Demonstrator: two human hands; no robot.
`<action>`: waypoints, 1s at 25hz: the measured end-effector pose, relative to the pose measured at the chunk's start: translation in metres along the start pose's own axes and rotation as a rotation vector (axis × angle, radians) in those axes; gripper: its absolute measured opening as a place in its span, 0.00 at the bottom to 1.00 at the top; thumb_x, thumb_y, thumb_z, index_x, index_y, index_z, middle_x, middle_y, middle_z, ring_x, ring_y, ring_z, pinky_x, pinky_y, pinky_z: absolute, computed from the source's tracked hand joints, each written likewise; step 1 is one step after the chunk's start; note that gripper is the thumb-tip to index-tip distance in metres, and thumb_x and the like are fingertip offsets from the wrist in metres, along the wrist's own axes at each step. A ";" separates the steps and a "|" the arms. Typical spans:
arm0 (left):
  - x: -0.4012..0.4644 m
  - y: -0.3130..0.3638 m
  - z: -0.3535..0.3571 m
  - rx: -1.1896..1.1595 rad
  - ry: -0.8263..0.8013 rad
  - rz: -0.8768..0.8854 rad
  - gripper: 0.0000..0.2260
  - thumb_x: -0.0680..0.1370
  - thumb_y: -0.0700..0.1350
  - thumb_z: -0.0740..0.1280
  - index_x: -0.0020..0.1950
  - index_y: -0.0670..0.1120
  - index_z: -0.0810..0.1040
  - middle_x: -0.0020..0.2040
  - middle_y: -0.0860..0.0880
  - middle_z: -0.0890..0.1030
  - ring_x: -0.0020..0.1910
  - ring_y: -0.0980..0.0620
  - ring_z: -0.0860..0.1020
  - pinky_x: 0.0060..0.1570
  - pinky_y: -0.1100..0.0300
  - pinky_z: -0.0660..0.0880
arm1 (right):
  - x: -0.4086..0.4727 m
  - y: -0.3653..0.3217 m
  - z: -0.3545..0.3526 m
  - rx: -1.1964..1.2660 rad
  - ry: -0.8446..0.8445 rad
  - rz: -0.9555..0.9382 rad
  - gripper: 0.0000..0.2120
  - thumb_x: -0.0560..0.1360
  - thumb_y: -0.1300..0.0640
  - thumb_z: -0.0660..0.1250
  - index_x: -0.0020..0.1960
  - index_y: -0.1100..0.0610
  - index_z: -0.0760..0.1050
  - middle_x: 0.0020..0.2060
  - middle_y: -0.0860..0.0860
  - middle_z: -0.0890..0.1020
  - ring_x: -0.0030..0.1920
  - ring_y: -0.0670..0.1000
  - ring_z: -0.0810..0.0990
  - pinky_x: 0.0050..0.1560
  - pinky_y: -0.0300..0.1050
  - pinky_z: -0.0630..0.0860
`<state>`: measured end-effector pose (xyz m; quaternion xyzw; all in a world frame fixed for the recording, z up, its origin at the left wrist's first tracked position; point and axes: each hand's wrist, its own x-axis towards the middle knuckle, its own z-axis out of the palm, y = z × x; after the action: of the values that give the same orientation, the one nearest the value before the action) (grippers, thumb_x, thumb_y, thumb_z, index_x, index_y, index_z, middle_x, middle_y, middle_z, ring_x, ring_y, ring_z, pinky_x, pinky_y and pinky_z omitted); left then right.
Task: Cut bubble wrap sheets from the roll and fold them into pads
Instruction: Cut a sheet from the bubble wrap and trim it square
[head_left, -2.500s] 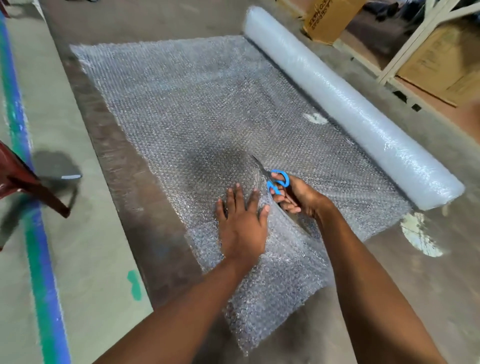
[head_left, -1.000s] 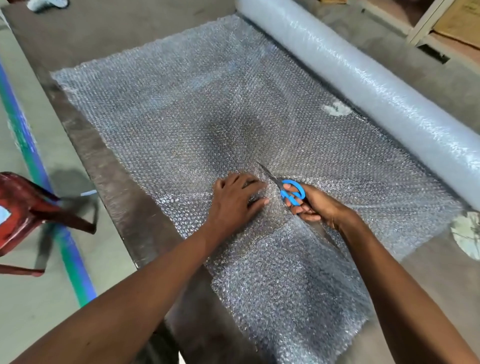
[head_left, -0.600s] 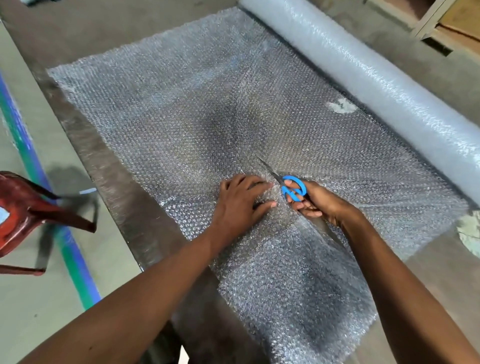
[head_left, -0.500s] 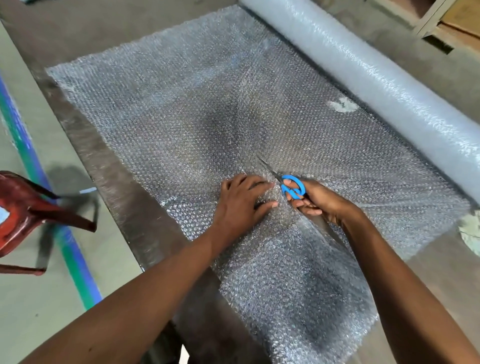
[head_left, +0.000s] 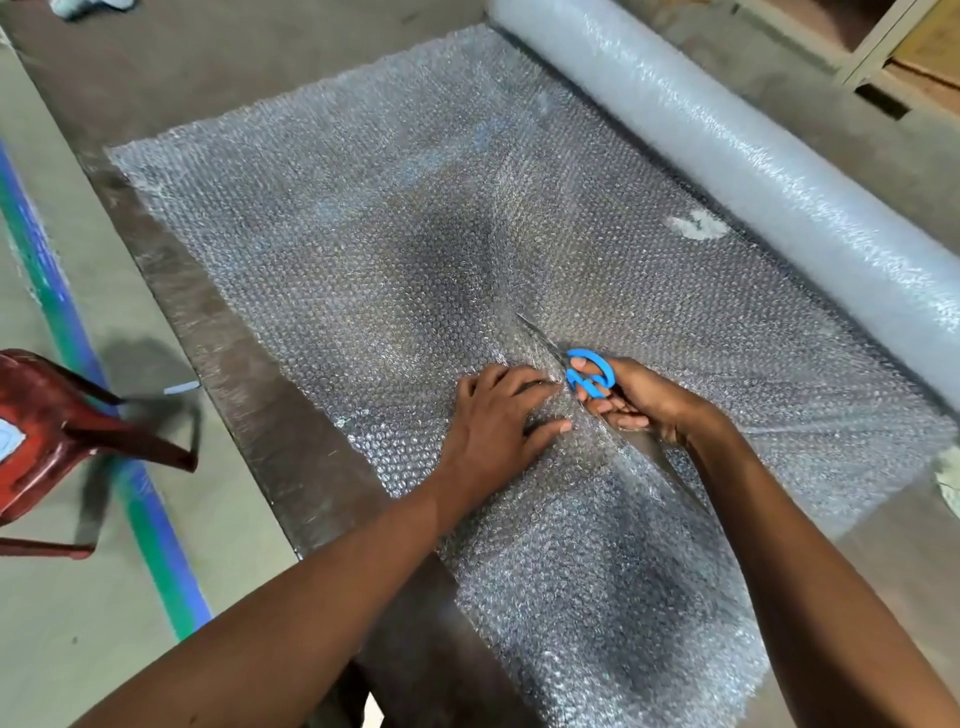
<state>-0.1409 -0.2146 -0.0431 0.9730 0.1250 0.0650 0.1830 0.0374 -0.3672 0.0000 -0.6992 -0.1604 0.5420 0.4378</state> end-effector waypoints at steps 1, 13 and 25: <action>0.000 0.000 -0.001 -0.002 -0.001 0.003 0.26 0.82 0.72 0.56 0.74 0.62 0.73 0.72 0.61 0.73 0.71 0.55 0.65 0.65 0.51 0.62 | 0.001 -0.001 0.000 -0.016 0.005 -0.005 0.23 0.82 0.39 0.65 0.52 0.60 0.78 0.30 0.50 0.71 0.22 0.45 0.60 0.18 0.37 0.56; 0.003 -0.005 0.000 -0.133 -0.026 -0.019 0.22 0.83 0.68 0.59 0.73 0.61 0.75 0.70 0.61 0.74 0.70 0.54 0.66 0.67 0.46 0.65 | 0.021 -0.022 0.011 -0.029 0.006 0.019 0.23 0.83 0.37 0.62 0.51 0.57 0.79 0.31 0.49 0.73 0.23 0.46 0.60 0.19 0.38 0.55; 0.031 -0.079 -0.036 0.085 -0.207 0.117 0.40 0.80 0.77 0.47 0.86 0.56 0.50 0.86 0.49 0.49 0.85 0.48 0.50 0.82 0.38 0.45 | 0.038 -0.030 0.014 0.023 0.004 0.044 0.23 0.85 0.39 0.61 0.48 0.57 0.79 0.31 0.50 0.71 0.23 0.46 0.60 0.18 0.38 0.57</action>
<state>-0.1349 -0.1232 -0.0370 0.9870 0.0512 -0.0306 0.1494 0.0467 -0.3172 -0.0002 -0.6983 -0.1379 0.5520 0.4343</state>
